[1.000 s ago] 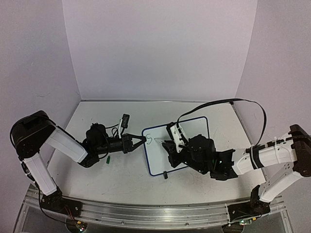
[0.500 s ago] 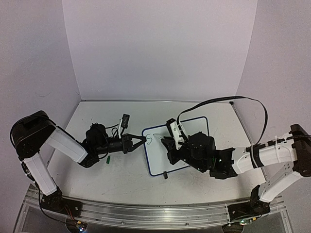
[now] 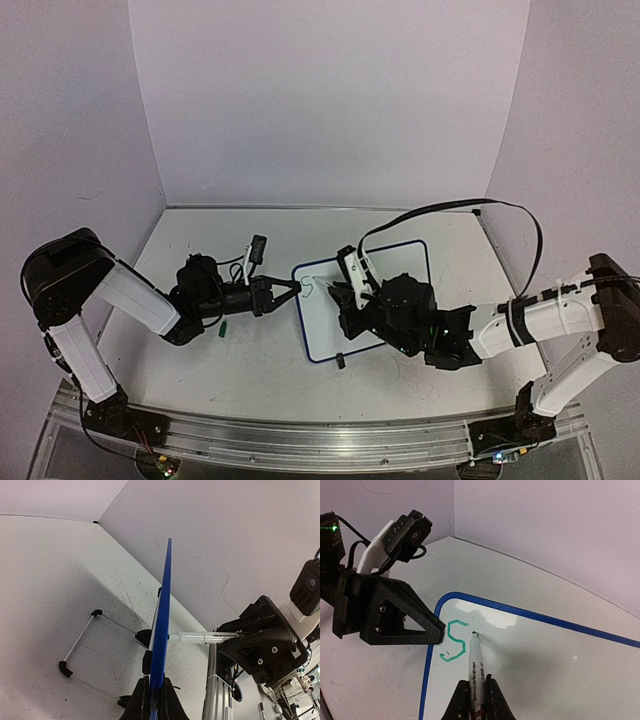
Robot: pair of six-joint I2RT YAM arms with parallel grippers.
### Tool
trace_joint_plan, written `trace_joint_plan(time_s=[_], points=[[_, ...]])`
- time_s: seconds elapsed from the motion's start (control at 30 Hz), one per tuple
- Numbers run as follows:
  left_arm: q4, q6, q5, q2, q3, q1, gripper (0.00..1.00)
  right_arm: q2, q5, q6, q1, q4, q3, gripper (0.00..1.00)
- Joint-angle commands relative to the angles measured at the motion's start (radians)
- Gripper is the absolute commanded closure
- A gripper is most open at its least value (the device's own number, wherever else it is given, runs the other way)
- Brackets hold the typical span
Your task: Write a sentence on the whiteboard
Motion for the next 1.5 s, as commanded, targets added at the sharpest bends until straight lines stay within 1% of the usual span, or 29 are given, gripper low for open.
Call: trace_joint_plan(time_s=[0.0,0.73,1.47], points=[[0.011,-0.027,0.041,-0.022,-0.014,-0.007,1.0,0.01,0.051,-0.011,-0.003,0.025,0.034,1.0],[0.011,-0.026,0.038,-0.025,-0.012,-0.007,1.0,-0.028,-0.002,0.049,0.0,-0.036,-0.031,1.0],[0.011,-0.024,0.038,-0.034,-0.014,-0.007,1.0,-0.04,-0.011,0.095,0.014,-0.07,-0.066,1.0]])
